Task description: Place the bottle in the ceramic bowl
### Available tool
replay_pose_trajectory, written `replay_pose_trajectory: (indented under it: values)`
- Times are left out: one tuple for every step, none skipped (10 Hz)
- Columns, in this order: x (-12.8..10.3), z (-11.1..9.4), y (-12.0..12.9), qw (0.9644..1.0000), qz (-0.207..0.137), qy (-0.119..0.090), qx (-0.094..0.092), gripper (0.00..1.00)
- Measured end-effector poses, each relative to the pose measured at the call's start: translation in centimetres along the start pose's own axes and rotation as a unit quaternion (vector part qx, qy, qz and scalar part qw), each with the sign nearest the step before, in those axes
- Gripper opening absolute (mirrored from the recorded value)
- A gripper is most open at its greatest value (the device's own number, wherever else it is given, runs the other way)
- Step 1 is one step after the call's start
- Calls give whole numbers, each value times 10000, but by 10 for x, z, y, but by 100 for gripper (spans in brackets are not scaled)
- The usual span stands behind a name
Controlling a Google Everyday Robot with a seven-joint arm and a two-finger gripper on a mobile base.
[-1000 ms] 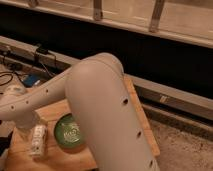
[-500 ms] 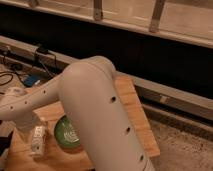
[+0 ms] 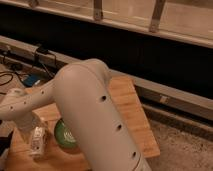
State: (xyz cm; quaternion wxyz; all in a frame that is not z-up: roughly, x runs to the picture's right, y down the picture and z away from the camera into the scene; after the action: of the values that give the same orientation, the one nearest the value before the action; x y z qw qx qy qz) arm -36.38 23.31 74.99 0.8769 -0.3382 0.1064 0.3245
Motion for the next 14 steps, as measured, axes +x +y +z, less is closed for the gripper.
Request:
replay_pose_trajectory:
  values:
    - [1, 5, 0, 10000, 40, 51, -2, 65]
    - [1, 10, -2, 9999, 88, 101, 2, 65]
    - [1, 17, -2, 9998, 140, 161, 1, 65]
    - [1, 23, -4, 9995, 205, 230, 6, 65]
    - [1, 30, -5, 9993, 251, 294, -14, 65]
    - [0, 36, -6, 9990, 274, 351, -54, 65]
    - [1, 40, -5, 9989, 247, 402, -60, 61]
    - [-1, 43, -2, 9989, 178, 423, -84, 51]
    - [-2, 43, 1, 9990, 111, 413, -87, 40]
    - [-2, 41, 2, 9992, 79, 387, -85, 33]
    - [-3, 36, 5, 9995, 32, 302, -92, 22]
    - [-1, 31, 4, 9997, 37, 240, -71, 11]
    - [0, 26, 2, 9998, 47, 183, -61, 4]
    - [0, 19, 1, 9999, 51, 70, -75, 0]
